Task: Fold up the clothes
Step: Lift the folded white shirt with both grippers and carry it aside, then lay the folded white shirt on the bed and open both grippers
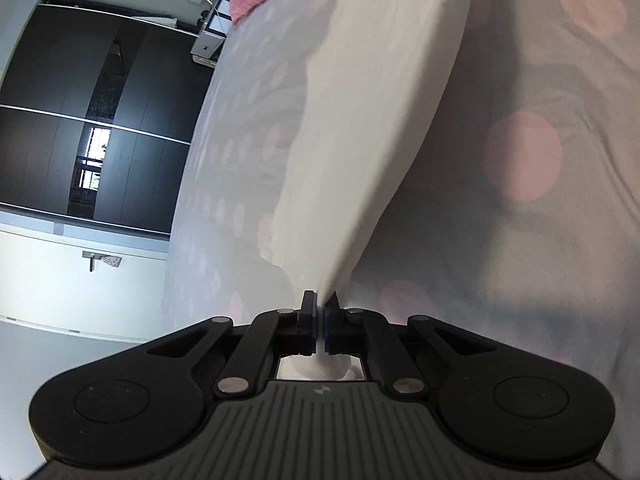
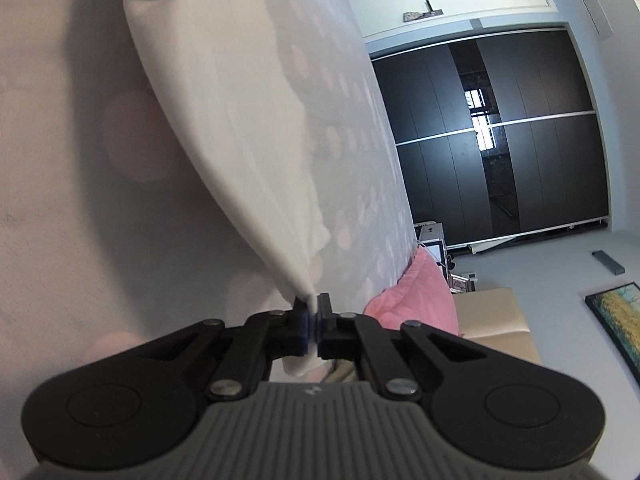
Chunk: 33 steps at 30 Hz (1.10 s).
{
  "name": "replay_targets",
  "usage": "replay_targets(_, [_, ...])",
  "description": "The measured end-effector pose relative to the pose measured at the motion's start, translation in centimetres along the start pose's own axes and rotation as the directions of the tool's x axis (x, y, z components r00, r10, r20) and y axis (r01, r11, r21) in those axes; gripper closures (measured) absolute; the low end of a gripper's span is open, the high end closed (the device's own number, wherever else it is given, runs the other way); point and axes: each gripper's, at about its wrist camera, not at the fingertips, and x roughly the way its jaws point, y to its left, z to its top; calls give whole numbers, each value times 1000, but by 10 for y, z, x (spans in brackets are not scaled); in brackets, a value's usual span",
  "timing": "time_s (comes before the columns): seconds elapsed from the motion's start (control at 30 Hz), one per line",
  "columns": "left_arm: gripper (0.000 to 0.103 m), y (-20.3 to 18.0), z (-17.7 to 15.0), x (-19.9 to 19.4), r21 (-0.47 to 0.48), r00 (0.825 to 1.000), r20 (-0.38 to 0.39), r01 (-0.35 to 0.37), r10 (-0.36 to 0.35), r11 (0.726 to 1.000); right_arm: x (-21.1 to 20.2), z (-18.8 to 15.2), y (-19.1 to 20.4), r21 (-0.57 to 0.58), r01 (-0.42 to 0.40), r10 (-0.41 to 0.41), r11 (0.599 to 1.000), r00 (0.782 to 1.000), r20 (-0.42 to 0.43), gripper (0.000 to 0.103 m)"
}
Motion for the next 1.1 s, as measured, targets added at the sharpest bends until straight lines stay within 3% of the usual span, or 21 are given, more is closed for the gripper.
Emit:
replay_targets(0.17, [102,13,4,-45,25,998,29,50,-50,998,-39,-10,-22,-49,-38,38,998,999,10,100])
replay_targets(0.3, [102,9,4,-79,81,989,37,137,-140,987,-70,-18,-40,-89,-67,69,994,997,16,100])
replay_targets(0.4, [102,0,4,-103,122,976,45,206,-213,971,-81,-25,-31,-113,-115,116,987,993,1,100])
replay_targets(0.63, [102,-14,2,-117,92,919,64,384,-390,919,-107,-42,-7,-166,-230,226,959,973,-40,100])
replay_targets(0.8, [101,-33,2,-111,104,887,22,457,-461,884,-125,-55,10,-201,-310,301,929,951,-74,100])
replay_targets(0.93, [101,-46,1,-106,112,862,-12,505,-507,856,-130,-62,21,-218,-369,353,903,929,-110,100])
replay_targets(1.03, [96,-49,-1,-109,89,821,-56,571,-569,816,-134,-67,27,-200,-429,407,881,902,-142,99])
replay_targets(1.1, [95,-45,-2,-112,72,805,-49,593,-591,802,-139,-69,28,-187,-466,443,864,883,-155,99])
